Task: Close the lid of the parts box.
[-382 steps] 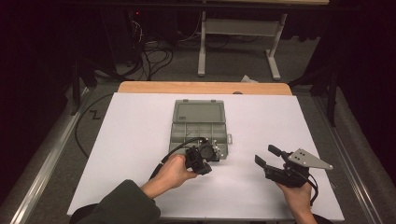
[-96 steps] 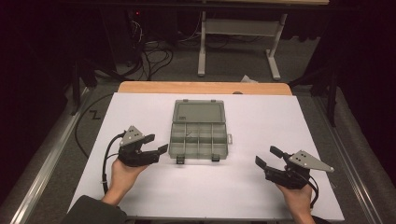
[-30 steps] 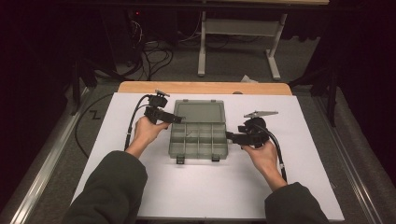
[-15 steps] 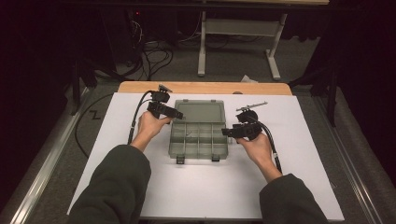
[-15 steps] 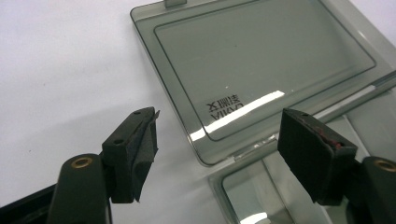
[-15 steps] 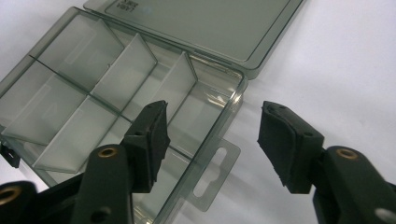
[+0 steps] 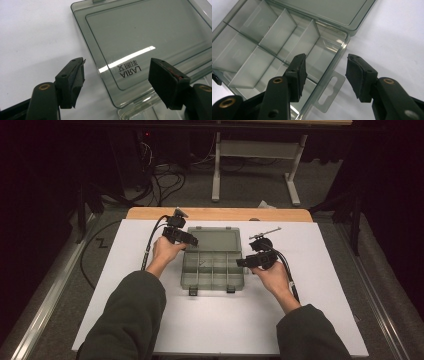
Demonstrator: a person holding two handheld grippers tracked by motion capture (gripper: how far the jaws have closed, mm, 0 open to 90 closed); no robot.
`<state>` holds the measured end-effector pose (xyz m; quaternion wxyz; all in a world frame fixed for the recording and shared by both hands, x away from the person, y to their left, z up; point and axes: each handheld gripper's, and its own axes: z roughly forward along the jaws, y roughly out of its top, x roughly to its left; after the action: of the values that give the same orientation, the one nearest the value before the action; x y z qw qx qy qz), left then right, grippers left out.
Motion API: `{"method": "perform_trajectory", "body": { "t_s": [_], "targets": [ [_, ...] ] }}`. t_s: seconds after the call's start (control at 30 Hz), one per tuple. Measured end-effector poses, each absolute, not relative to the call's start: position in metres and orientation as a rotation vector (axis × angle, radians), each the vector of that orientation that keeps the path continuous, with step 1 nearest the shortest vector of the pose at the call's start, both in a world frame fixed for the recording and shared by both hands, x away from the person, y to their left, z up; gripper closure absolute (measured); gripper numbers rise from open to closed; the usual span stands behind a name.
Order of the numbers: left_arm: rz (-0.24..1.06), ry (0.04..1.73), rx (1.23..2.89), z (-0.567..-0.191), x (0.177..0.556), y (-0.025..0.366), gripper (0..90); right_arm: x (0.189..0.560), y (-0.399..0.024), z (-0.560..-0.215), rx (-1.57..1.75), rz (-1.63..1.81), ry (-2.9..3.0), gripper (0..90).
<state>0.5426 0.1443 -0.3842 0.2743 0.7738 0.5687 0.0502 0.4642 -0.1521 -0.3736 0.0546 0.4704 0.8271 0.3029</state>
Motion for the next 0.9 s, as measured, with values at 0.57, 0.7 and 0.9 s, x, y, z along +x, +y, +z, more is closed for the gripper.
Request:
{"method": "perform_trajectory", "body": {
  "t_s": [0.57,0.7,0.9],
  "targets": [
    [0.099,1.526,2.095,-0.399,0.555,0.143,30.9,0.466,-0.144,-0.372,1.437,0.846,2.589,54.4],
    [0.080,1.532,2.080,-0.401,0.556,0.144,31.1,0.467,-0.143,-0.372,1.434,0.833,2.594,54.9],
    [0.054,1.531,2.071,-0.402,0.558,0.145,32.2,0.466,-0.142,-0.373,1.435,0.826,2.601,55.8]
  ]
}}
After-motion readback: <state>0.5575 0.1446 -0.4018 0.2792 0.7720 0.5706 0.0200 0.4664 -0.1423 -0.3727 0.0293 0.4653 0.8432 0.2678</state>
